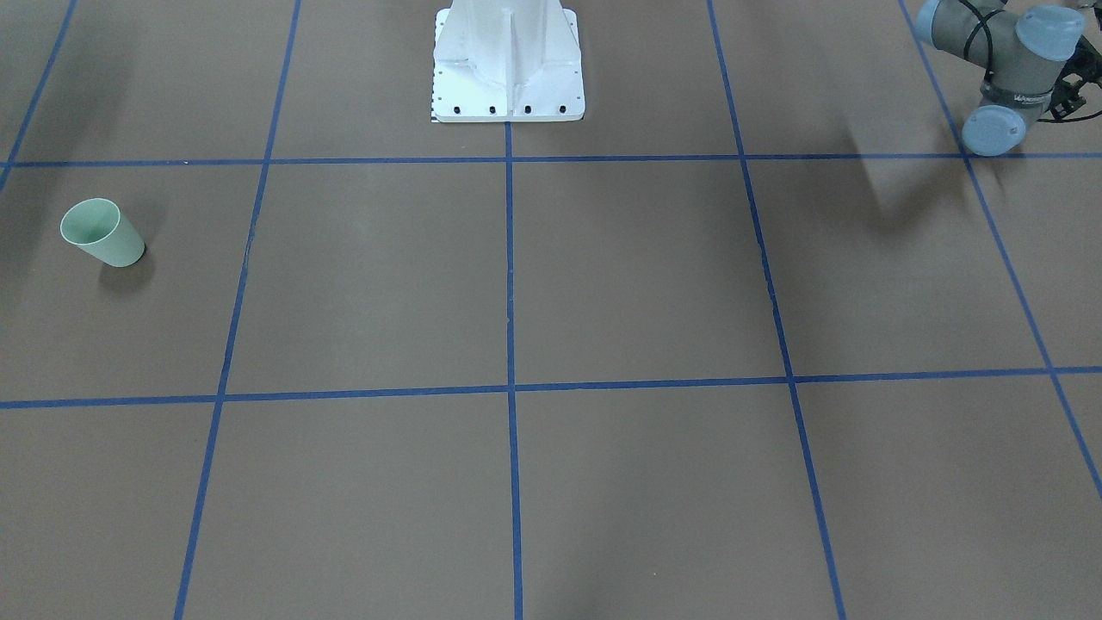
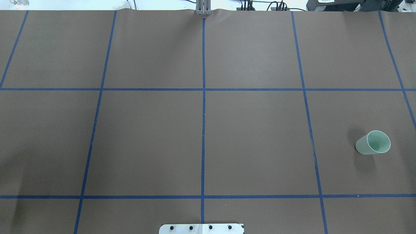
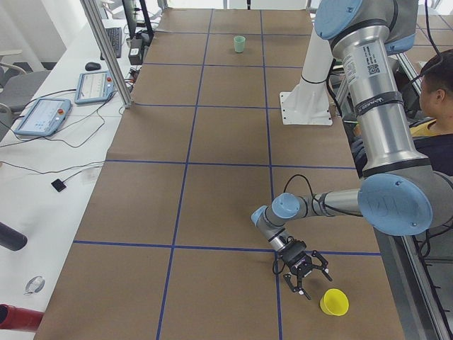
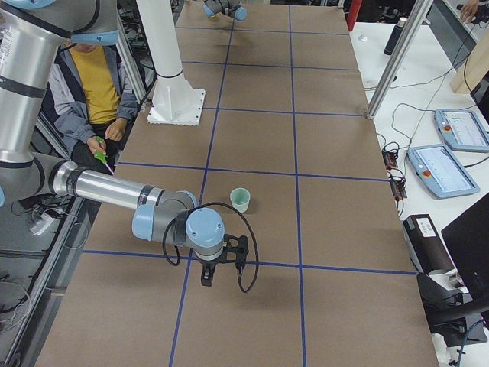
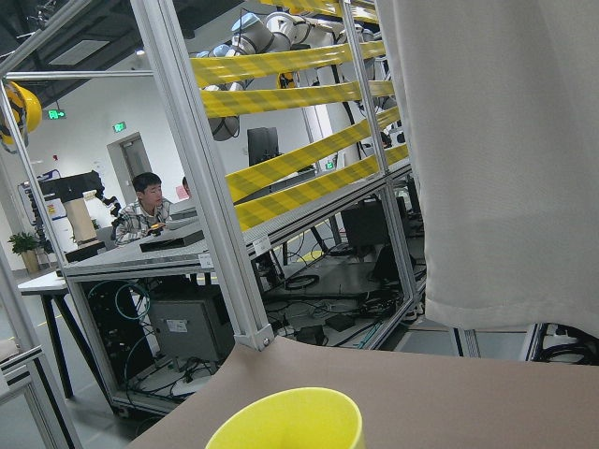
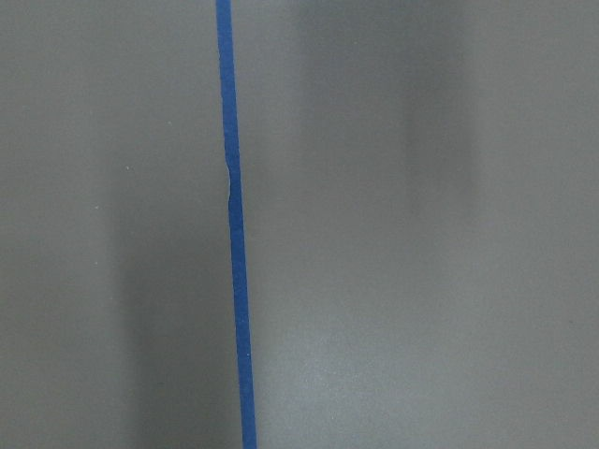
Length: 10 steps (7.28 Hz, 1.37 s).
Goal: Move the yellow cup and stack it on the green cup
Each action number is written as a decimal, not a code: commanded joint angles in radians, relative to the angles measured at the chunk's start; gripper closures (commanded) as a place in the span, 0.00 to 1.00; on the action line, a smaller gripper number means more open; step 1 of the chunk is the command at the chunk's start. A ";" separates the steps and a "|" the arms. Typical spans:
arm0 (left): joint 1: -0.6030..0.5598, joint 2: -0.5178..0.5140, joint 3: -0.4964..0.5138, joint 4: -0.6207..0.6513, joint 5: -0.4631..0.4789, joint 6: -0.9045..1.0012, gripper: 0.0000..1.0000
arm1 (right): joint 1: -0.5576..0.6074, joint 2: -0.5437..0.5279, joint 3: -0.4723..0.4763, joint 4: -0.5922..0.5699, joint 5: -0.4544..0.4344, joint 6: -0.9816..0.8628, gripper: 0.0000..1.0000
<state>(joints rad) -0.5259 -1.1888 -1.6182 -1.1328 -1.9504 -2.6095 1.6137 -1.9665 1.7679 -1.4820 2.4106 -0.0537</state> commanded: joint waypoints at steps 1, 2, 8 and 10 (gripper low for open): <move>0.003 -0.002 0.038 -0.008 -0.050 -0.087 0.00 | 0.000 0.001 0.007 0.000 0.001 0.000 0.00; 0.003 -0.002 0.065 -0.008 -0.092 -0.099 0.00 | 0.000 0.001 0.008 0.000 0.001 0.000 0.00; 0.006 -0.006 0.153 -0.092 -0.147 -0.146 0.00 | 0.000 0.005 0.016 0.000 0.001 -0.003 0.00; 0.009 -0.006 0.201 -0.131 -0.147 -0.142 0.00 | 0.000 0.005 0.016 0.008 0.001 -0.003 0.00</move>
<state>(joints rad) -0.5190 -1.1949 -1.4443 -1.2410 -2.0971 -2.7536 1.6137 -1.9620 1.7834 -1.4788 2.4114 -0.0567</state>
